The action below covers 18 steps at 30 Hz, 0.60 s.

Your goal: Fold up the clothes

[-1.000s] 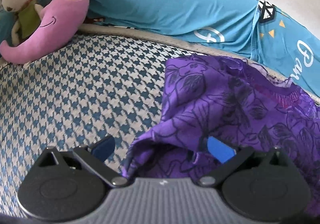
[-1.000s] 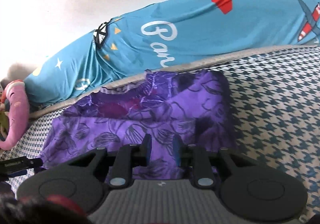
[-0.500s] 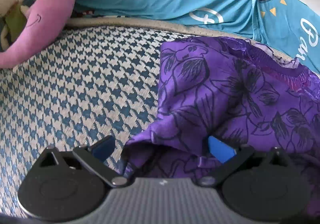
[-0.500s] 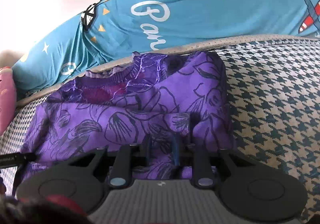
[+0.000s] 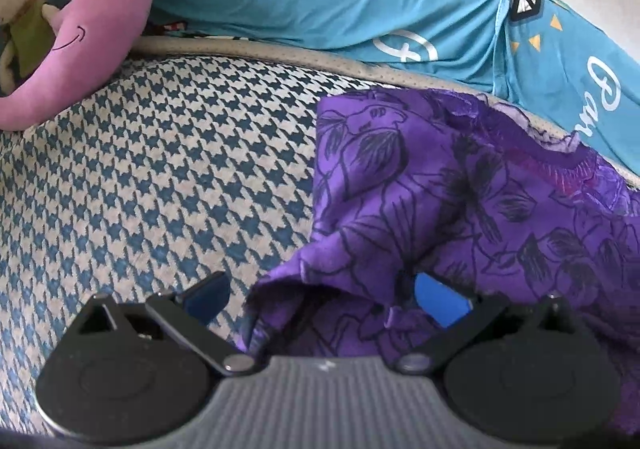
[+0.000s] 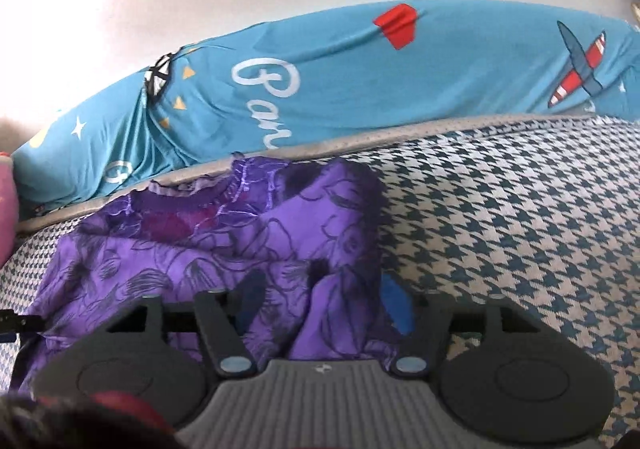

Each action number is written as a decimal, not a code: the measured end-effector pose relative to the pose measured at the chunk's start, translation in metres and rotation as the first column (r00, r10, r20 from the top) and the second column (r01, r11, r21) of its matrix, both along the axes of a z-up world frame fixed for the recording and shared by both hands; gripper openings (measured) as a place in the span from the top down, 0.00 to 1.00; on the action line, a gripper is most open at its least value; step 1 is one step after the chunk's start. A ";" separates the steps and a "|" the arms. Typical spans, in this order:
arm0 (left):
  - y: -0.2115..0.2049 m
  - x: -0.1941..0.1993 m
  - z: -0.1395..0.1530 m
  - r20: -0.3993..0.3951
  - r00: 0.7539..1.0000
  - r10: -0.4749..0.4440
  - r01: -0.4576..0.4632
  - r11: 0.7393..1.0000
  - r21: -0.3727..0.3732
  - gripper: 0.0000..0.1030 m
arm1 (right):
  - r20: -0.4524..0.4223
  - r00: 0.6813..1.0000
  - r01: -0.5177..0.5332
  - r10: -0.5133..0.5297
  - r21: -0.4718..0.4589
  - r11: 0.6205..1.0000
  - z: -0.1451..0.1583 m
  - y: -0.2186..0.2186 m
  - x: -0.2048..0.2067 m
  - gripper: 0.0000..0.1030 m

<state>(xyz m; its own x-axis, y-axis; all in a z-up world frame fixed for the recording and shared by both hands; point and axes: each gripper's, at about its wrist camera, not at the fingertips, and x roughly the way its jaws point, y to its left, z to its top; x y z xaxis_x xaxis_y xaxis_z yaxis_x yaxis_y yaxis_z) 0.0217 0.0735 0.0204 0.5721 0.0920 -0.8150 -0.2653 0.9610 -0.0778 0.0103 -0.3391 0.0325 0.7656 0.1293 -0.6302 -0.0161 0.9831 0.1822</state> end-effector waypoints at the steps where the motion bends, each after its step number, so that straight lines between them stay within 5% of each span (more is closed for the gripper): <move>1: -0.001 0.000 -0.001 -0.002 1.000 -0.004 0.004 1.000 0.001 0.00 | -0.002 1.000 0.003 -0.003 0.001 1.000 -0.002 -0.001 0.001 0.26; 18: -0.010 -0.002 -0.003 -0.016 0.999 -0.037 0.038 0.999 0.018 0.00 | -0.038 0.999 0.002 -0.002 0.002 1.000 -0.037 0.001 0.012 0.21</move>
